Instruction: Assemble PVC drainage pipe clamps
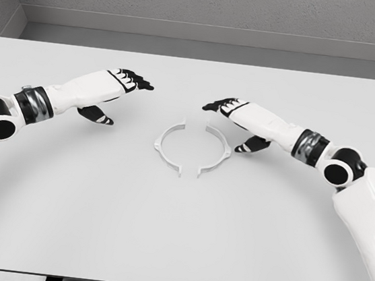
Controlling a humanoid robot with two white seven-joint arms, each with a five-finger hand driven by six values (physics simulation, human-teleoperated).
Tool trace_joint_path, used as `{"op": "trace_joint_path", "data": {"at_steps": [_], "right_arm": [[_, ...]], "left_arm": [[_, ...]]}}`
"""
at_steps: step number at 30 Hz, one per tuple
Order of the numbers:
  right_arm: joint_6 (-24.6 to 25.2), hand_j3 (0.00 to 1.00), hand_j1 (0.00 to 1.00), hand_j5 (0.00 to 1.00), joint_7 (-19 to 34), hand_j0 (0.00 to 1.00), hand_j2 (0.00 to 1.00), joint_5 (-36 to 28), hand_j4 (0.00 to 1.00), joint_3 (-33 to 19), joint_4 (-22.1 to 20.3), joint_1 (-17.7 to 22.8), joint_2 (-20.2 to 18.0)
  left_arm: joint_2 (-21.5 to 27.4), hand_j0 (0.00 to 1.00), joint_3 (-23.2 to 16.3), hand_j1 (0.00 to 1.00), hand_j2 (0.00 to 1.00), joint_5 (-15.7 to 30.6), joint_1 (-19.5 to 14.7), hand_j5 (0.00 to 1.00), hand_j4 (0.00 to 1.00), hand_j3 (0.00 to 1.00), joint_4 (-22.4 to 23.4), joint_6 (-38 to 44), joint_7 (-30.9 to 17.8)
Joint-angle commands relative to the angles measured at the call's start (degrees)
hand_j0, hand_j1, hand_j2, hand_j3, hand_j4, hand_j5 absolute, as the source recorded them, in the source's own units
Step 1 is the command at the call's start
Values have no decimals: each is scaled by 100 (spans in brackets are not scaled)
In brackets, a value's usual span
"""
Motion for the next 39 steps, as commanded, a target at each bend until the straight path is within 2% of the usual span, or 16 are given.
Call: {"op": "trace_joint_path", "data": {"at_steps": [1, 13, 16, 39], "right_arm": [[12, 100, 100, 100, -3, 100, 100, 2, 100, -3, 64, 0, 67], [12, 100, 100, 100, -3, 100, 100, 11, 100, 15, 99, -9, 208], [12, 100, 100, 100, -3, 100, 100, 20, 100, 103, 99, -44, 217], [12, 100, 100, 100, -12, 100, 100, 29, 100, 288, 90, -211, 366]], "left_arm": [[90, 100, 5, 100, 100, 48, 0, 100, 100, 100, -2, 9, 3], [116, 100, 136, 100, 100, 171, 9, 100, 100, 100, 7, 9, 3], [389, 100, 136, 100, 100, 241, 18, 100, 100, 100, -11, 9, 3], [520, 100, 189, 100, 100, 461, 0, 100, 100, 100, 15, 9, 11]]}}
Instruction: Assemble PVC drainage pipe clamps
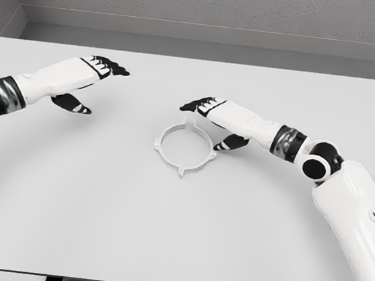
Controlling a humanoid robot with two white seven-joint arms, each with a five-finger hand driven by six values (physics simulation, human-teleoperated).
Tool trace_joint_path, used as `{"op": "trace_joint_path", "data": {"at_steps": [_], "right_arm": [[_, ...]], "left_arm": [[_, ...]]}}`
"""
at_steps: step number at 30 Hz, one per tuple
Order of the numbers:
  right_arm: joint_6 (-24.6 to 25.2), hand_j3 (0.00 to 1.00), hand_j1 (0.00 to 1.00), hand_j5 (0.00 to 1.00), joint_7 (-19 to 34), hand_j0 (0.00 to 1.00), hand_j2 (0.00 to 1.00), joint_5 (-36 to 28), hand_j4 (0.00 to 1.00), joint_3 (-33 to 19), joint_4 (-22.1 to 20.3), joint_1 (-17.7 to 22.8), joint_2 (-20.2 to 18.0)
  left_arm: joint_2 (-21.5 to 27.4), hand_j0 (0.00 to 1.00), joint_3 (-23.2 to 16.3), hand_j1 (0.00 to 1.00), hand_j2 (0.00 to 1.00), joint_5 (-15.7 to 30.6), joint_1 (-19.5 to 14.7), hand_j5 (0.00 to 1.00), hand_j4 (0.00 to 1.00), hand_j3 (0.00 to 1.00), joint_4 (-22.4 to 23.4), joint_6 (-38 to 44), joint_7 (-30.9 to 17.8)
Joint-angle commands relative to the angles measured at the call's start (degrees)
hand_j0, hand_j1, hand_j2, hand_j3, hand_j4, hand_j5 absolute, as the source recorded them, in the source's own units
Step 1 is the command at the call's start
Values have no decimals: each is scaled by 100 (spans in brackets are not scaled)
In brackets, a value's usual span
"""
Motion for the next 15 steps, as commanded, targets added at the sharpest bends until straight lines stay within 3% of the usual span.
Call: {"op": "trace_joint_path", "data": {"at_steps": [1, 15], "right_arm": [[8, 100, 100, 100, -14, 100, 100, -31, 100, -33, -2, 0, -12], [8, 100, 100, 100, -14, 100, 100, -31, 100, -42, -11, 17, -65]], "left_arm": [[15, 100, 4, 100, 100, 49, 0, 100, 100, 100, -1, 8, 3], [15, 100, 57, 100, 100, 66, 44, 100, 100, 100, -18, 8, 3]]}}
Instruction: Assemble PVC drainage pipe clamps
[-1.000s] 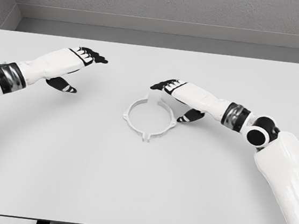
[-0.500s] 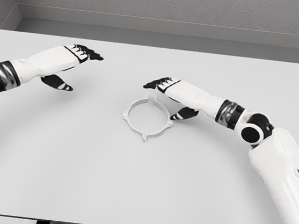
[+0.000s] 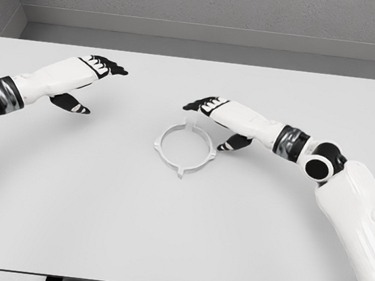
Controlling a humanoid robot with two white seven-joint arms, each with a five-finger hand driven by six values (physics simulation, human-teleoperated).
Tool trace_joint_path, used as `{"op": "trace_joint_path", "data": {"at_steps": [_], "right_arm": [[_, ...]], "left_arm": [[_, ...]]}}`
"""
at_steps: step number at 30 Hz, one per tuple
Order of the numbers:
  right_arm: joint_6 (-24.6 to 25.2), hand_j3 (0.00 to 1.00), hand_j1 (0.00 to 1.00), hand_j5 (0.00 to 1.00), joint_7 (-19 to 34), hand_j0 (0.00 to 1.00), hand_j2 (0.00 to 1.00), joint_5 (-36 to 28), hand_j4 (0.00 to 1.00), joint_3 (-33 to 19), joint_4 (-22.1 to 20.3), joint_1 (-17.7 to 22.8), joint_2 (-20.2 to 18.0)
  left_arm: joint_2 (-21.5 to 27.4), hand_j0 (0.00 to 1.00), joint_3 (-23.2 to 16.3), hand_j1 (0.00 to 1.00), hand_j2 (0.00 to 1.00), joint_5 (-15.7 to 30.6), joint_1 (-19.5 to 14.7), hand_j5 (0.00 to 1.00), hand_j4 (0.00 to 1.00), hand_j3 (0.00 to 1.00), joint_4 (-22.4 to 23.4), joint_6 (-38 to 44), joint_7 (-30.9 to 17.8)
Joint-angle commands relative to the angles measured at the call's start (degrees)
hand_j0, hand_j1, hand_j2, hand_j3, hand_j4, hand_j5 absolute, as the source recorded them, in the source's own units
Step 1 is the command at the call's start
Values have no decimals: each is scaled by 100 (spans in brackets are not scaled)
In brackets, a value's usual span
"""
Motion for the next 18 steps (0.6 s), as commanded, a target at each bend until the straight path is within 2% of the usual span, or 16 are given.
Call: {"op": "trace_joint_path", "data": {"at_steps": [1, 14, 16, 18], "right_arm": [[13, 100, 100, 100, -5, 100, 100, -45, 100, -3, -28, 0, -13], [13, 100, 100, 100, -5, 100, 100, -98, 100, -12, -107, 70, -118], [13, 100, 100, 100, 4, 100, 100, -89, 100, -12, -327, 97, -136], [13, 100, 100, 100, 4, 100, 100, -89, 100, -12, -363, 114, -171]], "left_arm": [[4, 100, 0, 100, 100, 61, 0, 100, 100, 100, -4, 9, 3], [48, 100, 9, 100, 100, 70, 0, 100, 100, 100, -4, 9, 3], [48, 100, 9, 100, 100, 70, 0, 100, 100, 100, -4, 9, 3], [57, 100, 9, 100, 100, 70, 0, 100, 100, 100, -4, 9, 3]]}}
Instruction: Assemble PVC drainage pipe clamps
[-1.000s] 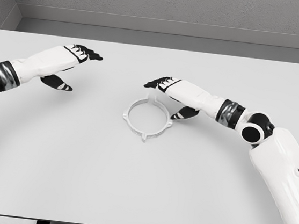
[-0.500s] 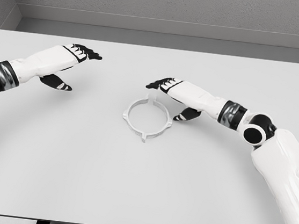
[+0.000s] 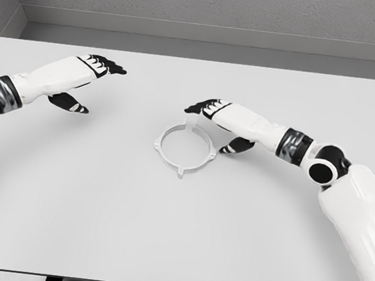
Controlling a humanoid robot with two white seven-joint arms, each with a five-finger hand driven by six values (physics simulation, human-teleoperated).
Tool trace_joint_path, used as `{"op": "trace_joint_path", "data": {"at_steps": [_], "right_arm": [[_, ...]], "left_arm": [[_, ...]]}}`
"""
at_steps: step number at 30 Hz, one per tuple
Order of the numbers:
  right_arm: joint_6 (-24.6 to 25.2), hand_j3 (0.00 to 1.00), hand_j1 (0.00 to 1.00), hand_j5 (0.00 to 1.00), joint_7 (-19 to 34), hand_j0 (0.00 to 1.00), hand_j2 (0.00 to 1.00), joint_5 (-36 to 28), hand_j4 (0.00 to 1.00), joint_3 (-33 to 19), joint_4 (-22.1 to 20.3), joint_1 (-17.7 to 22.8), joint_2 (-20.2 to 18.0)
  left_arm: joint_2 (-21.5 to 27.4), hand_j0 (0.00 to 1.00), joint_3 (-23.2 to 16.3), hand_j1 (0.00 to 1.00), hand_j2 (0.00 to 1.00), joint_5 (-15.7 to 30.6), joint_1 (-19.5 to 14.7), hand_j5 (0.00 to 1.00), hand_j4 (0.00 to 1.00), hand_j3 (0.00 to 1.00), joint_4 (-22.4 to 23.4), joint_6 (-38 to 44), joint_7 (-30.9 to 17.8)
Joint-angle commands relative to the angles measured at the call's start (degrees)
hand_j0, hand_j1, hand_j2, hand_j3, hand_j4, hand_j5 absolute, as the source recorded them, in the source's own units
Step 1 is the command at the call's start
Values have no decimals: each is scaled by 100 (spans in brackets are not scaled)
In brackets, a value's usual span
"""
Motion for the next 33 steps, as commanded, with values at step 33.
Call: {"op": "trace_joint_path", "data": {"at_steps": [33], "right_arm": [[12, 100, 100, 100, -1, 100, 100, -20, 100, 92, -16, 0, 48]], "left_arm": [[137, 100, 5, 100, 100, 190, 0, 100, 100, 100, 17, 9, 2]]}}
